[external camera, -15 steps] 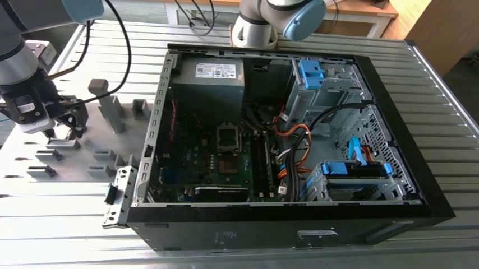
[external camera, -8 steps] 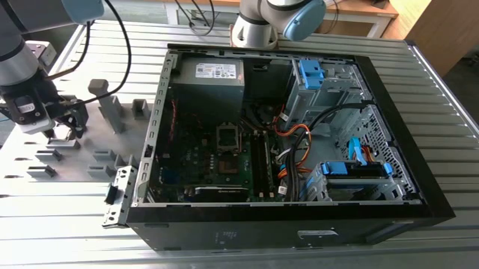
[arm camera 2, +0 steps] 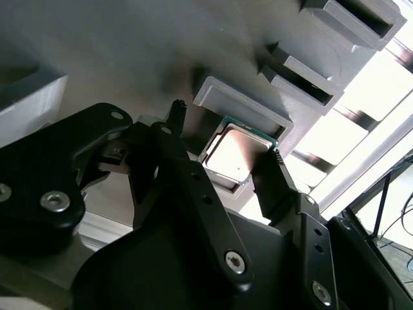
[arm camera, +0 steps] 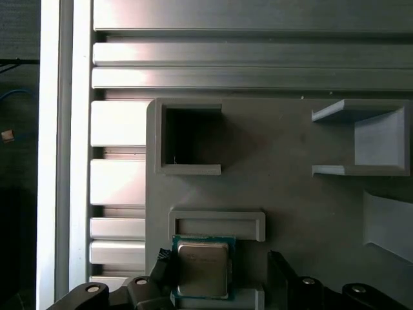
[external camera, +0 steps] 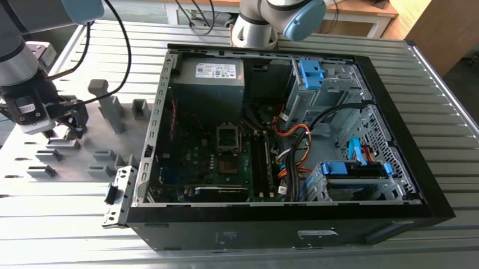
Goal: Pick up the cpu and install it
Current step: 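Pick up the cpu and move it towards the insertion slot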
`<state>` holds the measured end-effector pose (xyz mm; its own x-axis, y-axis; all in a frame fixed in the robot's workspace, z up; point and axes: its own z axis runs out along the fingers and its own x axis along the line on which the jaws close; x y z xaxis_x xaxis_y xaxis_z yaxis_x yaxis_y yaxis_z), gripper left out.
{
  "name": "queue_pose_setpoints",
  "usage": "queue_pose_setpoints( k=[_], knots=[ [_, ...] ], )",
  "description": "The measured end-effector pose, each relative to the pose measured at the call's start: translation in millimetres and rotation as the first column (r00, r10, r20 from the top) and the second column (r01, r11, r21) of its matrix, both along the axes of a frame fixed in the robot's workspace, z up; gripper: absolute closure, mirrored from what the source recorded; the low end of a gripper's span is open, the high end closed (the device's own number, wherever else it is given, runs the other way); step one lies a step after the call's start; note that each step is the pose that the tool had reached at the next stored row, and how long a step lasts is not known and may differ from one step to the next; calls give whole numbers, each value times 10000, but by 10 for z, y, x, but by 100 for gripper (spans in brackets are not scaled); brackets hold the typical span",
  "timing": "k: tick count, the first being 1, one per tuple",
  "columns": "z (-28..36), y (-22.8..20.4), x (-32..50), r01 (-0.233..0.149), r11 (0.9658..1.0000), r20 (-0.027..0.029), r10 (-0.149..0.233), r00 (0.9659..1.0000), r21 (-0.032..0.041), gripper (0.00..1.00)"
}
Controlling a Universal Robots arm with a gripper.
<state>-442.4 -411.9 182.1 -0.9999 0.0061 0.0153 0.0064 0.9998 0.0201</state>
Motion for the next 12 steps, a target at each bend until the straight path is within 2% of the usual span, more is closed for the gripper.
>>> queue_pose_setpoints(
  k=[8,9,12],
  knots=[
    [2,-1,21,-1,10000,1,1,10000,0,32],
    [-8,-1,31,-2,10000,16,2,10000,10,32],
    [2,-3,40,0,10000,-6,0,10000,0,32]
  ],
)
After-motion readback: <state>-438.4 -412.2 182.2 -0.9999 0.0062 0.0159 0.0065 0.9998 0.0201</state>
